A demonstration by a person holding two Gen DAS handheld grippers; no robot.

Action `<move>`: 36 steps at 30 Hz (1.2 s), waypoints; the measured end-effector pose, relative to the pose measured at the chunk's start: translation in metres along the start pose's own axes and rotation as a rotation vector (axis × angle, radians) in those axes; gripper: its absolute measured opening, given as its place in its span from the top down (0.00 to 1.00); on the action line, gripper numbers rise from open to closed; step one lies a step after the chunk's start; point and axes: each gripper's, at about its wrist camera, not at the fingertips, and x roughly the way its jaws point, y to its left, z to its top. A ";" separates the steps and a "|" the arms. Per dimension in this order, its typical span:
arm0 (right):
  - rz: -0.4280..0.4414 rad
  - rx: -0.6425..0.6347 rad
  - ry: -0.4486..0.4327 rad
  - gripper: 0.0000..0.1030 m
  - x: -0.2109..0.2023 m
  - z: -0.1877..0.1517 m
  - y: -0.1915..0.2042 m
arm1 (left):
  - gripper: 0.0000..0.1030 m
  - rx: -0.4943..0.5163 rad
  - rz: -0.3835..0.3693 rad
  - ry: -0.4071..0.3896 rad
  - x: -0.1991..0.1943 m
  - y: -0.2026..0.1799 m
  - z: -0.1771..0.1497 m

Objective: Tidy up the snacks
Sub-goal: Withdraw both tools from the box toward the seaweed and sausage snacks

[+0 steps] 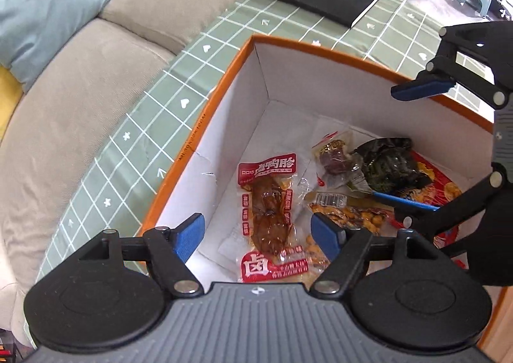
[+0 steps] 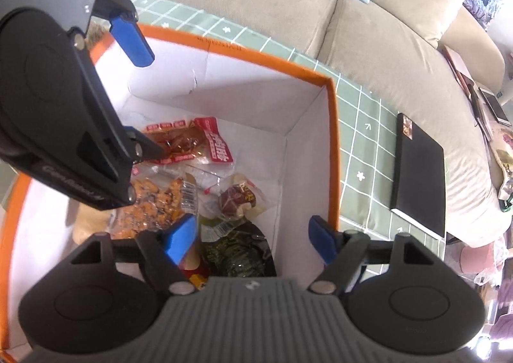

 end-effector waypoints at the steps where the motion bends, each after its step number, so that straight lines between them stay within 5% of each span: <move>1: 0.004 0.010 -0.005 0.24 -0.004 0.000 0.000 | 0.14 0.002 0.002 -0.008 -0.005 -0.001 -0.002; 5: 0.025 0.020 -0.028 0.14 -0.025 0.000 0.008 | 0.14 -0.001 0.003 -0.050 -0.027 0.001 -0.013; 20: 0.057 -0.062 -0.065 0.13 -0.073 0.011 0.071 | 0.14 -0.116 0.003 -0.074 -0.069 0.028 -0.101; 36: 0.150 0.041 -0.239 0.12 -0.081 0.040 0.168 | 0.13 -0.489 0.082 -0.182 -0.075 0.100 -0.230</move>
